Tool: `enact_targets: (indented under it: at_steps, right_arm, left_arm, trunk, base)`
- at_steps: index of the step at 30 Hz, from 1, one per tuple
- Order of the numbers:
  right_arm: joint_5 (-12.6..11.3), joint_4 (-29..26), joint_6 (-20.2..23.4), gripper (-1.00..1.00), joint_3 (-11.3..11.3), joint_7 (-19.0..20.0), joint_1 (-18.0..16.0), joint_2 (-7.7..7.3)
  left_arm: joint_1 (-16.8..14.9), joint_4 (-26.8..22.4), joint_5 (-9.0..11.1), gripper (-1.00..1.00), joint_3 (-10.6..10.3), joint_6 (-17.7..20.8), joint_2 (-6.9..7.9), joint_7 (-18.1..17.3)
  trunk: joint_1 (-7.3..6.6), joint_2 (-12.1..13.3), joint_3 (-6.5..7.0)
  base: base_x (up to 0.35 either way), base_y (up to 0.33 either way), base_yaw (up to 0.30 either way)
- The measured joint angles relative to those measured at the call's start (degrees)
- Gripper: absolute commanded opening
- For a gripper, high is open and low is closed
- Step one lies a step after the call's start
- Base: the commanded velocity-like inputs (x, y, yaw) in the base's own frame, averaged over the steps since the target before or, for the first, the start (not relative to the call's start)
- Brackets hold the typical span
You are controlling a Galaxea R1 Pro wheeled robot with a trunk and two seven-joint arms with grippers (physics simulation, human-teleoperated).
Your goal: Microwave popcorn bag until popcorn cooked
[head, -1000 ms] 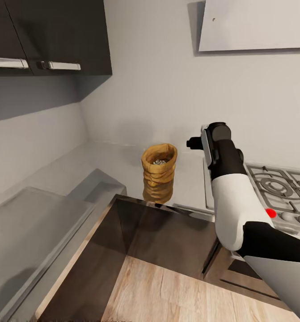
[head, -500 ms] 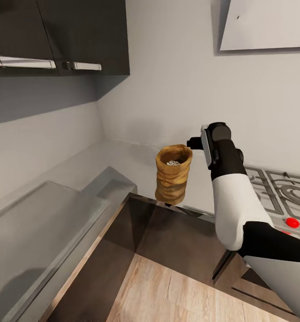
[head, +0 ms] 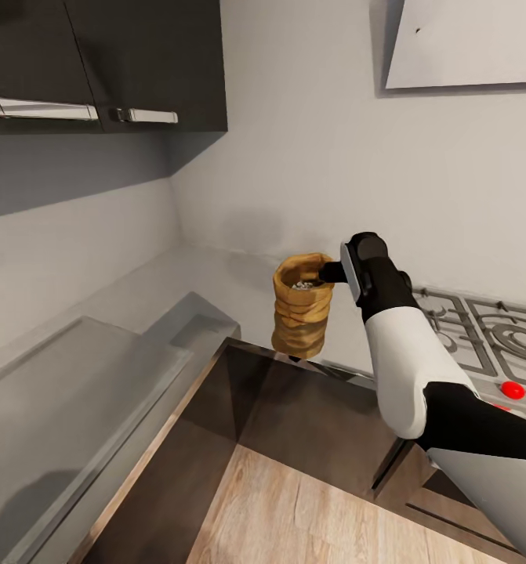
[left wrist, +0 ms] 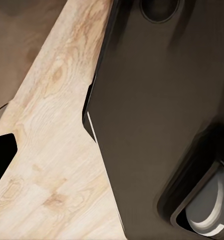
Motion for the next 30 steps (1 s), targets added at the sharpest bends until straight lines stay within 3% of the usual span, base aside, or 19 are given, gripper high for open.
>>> enact_targets:
  at_steps: [10, 22, 30]
  right_arm:
    - [-0.10, -0.53, 0.00, 1.00, -0.06, -0.05, 0.00, 0.00]
    - [0.00, -0.55, -0.02, 1.00, -0.24, -0.26, -0.01, 0.01]
    - [-0.26, -0.58, -0.01, 1.00, -0.33, -4.86, 0.00, 0.00]
  left_arm:
    - [0.00, 0.00, 0.00, 1.00, 0.00, 0.00, 0.00, 0.00]
    - [0.00, 0.01, -0.01, 1.00, 0.00, -0.01, 0.00, -0.01]
    - [0.00, 0.00, 0.00, 1.00, 0.00, 0.00, 0.00, 0.00]
  trunk:
    - [0.00, 0.00, 0.00]
    - [0.00, 0.00, 0.00]
    - [0.00, 0.00, 0.00]
  base:
    - [0.000, 0.000, 0.006]
    - [0.000, 0.000, 0.224]
    - [0.000, 0.000, 0.028]
